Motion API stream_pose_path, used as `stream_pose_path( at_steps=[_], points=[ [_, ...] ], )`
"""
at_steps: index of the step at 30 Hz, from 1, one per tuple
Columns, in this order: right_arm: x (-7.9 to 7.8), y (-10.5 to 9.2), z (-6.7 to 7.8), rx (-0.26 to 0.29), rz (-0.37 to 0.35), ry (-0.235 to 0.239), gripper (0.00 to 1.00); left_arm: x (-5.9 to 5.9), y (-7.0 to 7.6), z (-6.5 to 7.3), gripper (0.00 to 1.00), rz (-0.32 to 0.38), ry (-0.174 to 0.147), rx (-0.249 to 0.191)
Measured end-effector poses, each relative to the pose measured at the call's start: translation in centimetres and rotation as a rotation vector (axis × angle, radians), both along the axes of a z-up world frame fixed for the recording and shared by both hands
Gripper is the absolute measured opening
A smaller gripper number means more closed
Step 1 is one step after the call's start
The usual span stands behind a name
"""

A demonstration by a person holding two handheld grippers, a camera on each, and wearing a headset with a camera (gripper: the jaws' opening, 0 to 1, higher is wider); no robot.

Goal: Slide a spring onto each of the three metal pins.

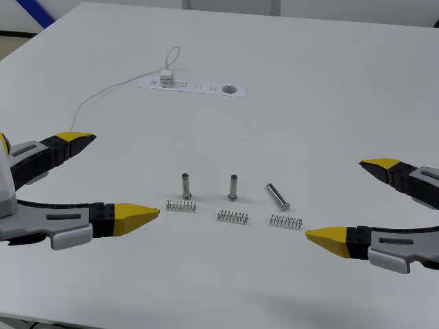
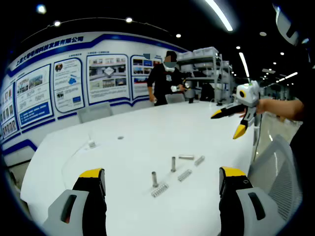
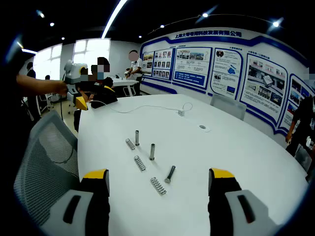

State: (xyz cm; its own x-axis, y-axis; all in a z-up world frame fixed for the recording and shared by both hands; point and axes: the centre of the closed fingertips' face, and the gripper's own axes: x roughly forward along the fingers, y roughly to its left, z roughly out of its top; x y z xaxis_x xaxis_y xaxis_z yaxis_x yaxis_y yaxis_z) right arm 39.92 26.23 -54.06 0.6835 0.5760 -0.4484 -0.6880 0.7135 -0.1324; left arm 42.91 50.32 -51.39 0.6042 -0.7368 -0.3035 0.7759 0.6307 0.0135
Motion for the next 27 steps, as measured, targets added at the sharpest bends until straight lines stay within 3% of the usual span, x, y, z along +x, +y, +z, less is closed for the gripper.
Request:
stream_pose_path(
  at_steps=[5,9,14,19,23,27],
  points=[
    [0.1,-0.5,-0.1,-0.024,-0.008,-0.008,0.83,-0.4,0.5,-1.0,0.97,0.02,0.019,0.049],
    [-0.2,-0.8,-0.6,-0.033,-0.009,0.008,0.82,-0.9,0.3,-0.9,0.97,0.023,0.02,0.025],
    [-1.1,-1.4,-0.9,-0.08,-0.01,0.012,0.8,-0.6,0.2,-1.3,0.96,0.034,0.029,0.044],
    [-1.3,-2.5,-1.1,-0.071,-0.061,0.01,0.79,-0.6,0.2,-0.7,0.95,0.052,0.012,0.029],
    [-1.6,-2.4,-0.7,-0.059,-0.056,0.009,0.78,-0.7,0.6,-0.7,0.94,0.073,0.005,0.036],
    [-1.2,-3.0,-0.6,-0.091,-0.069,-0.003,0.75,-0.7,0.3,-0.6,0.93,0.076,0.0,0.041]
  ],
)
